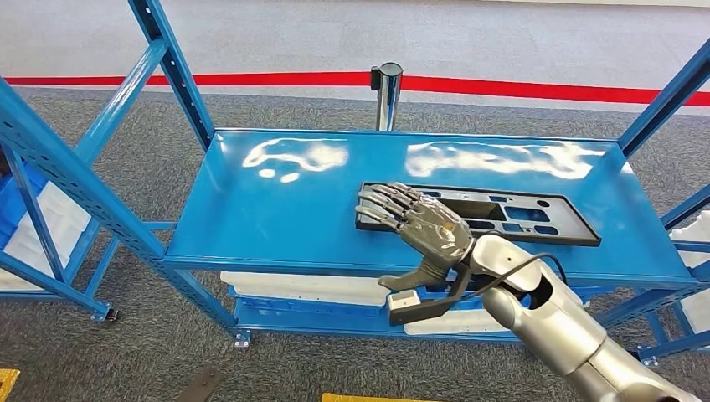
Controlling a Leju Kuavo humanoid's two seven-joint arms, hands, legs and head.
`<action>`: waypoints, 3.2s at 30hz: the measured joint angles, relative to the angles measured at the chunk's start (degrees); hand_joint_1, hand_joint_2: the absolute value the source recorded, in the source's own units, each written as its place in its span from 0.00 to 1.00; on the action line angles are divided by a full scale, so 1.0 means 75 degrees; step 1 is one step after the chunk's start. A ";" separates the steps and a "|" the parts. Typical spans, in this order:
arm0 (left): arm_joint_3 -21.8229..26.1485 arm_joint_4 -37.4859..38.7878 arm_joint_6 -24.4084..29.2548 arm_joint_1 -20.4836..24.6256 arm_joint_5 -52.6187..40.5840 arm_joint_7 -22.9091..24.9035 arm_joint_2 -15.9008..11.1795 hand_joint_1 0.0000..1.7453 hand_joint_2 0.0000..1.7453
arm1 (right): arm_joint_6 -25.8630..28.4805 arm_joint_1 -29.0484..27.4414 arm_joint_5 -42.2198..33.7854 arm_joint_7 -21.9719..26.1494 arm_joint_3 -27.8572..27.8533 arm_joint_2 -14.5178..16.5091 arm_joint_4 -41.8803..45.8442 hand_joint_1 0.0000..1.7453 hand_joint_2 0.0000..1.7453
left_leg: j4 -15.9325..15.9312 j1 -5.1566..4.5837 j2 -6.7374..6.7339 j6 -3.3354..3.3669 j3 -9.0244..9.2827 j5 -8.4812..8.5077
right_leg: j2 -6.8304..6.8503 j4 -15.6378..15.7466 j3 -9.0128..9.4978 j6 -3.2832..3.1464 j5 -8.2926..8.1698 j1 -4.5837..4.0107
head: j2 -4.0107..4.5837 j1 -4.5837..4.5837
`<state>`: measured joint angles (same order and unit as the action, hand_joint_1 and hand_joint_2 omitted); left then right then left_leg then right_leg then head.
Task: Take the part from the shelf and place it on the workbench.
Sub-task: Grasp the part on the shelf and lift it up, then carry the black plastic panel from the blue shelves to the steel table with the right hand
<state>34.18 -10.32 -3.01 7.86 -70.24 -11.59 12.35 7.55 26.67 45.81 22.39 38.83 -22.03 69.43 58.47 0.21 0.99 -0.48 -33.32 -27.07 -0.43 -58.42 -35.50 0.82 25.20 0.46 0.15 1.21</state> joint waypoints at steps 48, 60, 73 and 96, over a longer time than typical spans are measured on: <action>-0.0245 0.0003 -0.0060 -0.0009 -0.0013 0.0023 0.0009 0.00 0.00 | 0.1420 0.1581 0.0545 -0.0885 -0.0486 -0.0132 -0.6075 0.00 1.00 | 0.0015 -0.0035 -0.0005 0.0017 0.0014 -0.0012 | -0.0001 0.0015 0.0023 0.0025 0.0003 0.0032 | 0.0000 -0.0001; -0.0245 0.0003 -0.0057 -0.0008 -0.0016 0.0022 -0.0006 0.00 0.00 | 0.1402 0.1520 0.0782 -0.0935 -0.0668 -0.0185 -0.6171 1.00 1.00 | 0.0014 -0.0035 -0.0005 0.0017 0.0008 -0.0012 | -0.0001 0.0015 0.0021 0.0025 0.0003 0.0032 | 0.0000 -0.0001; -0.0245 0.0003 -0.0053 0.0003 -0.0016 0.0017 -0.0006 0.00 0.00 | 0.1307 0.1542 0.0901 -0.0576 -0.0703 -0.0076 -0.6182 1.00 1.00 | 0.0014 -0.0034 -0.0003 0.0018 0.0000 -0.0012 | 0.0000 0.0015 0.0017 0.0026 0.0004 0.0032 | 0.0000 -0.0001; -0.0463 0.0003 0.1542 -0.0206 0.0018 -0.2121 -0.0006 0.00 1.00 | 0.1396 0.1593 -0.1808 -0.0371 -0.2495 -0.1511 0.1866 1.00 1.00 | 0.0015 -0.0041 0.0017 0.0020 -0.0026 -0.0018 | 0.0007 0.0013 -0.0013 0.0040 0.0018 0.0041 | 0.0000 -0.0007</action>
<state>30.71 -10.29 8.56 6.31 -70.10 -27.50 12.31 18.02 38.62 32.25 19.61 20.12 -33.36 83.42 58.58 -0.10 1.12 -0.33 -33.51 -27.20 -0.38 -58.32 -35.60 1.12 25.33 0.77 0.15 1.16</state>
